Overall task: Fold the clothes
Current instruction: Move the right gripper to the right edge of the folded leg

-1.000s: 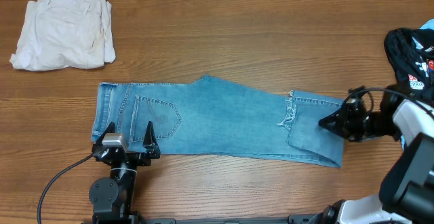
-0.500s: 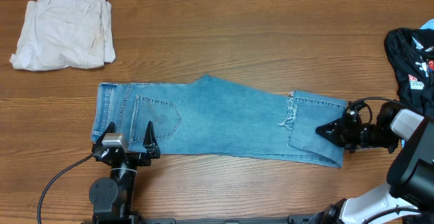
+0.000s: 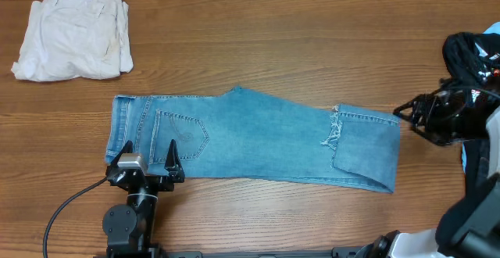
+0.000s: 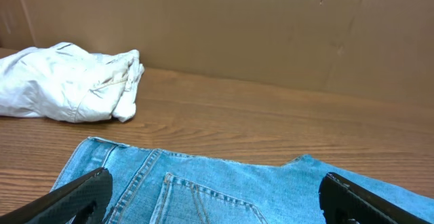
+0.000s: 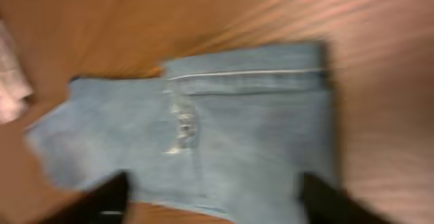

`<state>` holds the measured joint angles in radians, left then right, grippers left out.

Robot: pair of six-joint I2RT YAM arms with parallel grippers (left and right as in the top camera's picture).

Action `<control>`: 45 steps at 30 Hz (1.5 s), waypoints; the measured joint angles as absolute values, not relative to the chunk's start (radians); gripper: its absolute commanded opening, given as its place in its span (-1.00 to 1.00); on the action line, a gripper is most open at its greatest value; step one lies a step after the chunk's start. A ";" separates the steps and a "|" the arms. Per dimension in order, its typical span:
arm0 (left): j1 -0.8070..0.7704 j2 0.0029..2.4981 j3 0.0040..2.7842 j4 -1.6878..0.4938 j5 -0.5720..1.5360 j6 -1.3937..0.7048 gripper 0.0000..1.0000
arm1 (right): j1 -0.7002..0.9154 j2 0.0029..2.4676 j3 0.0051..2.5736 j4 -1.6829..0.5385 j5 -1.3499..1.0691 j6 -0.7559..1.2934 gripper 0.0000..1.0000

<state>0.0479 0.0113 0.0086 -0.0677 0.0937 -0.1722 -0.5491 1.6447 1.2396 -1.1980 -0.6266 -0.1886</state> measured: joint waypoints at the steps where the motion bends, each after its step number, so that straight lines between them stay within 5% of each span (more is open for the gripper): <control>1: 0.048 0.011 0.009 -0.068 0.094 -0.172 0.99 | -0.549 1.636 1.250 -1.197 -0.554 -0.160 1.00; 4: 0.048 0.011 0.009 -0.068 0.094 -0.172 1.00 | -0.549 1.637 1.243 -1.196 -0.458 -0.130 1.00; 7: 0.048 0.011 0.009 -0.068 0.094 -0.172 1.00 | -0.549 1.637 1.214 -1.177 -0.412 -0.113 0.42; 8: 0.048 0.011 0.009 -0.068 0.094 -0.172 1.00 | -0.549 1.637 1.191 -1.156 -0.398 -0.109 0.40; 25: 0.048 0.011 0.009 -0.068 0.094 -0.172 1.00 | -0.549 1.638 0.919 -0.931 -0.368 -0.004 0.76; 33: 0.048 0.011 0.009 -0.068 0.094 -0.172 1.00 | -0.549 1.638 0.849 -0.872 -0.389 0.001 0.41; 38: 0.048 0.011 0.009 -0.068 0.094 -0.172 1.00 | -0.549 1.638 0.830 -0.861 -0.406 -0.008 -0.38; 43: 0.048 0.011 0.009 -0.068 0.094 -0.172 1.00 | -0.550 1.638 0.828 -0.853 -0.418 0.000 -0.49; 45: 0.048 0.011 0.009 -0.067 0.094 -0.172 1.00 | -0.550 1.638 0.828 -0.847 -0.427 -0.001 -0.75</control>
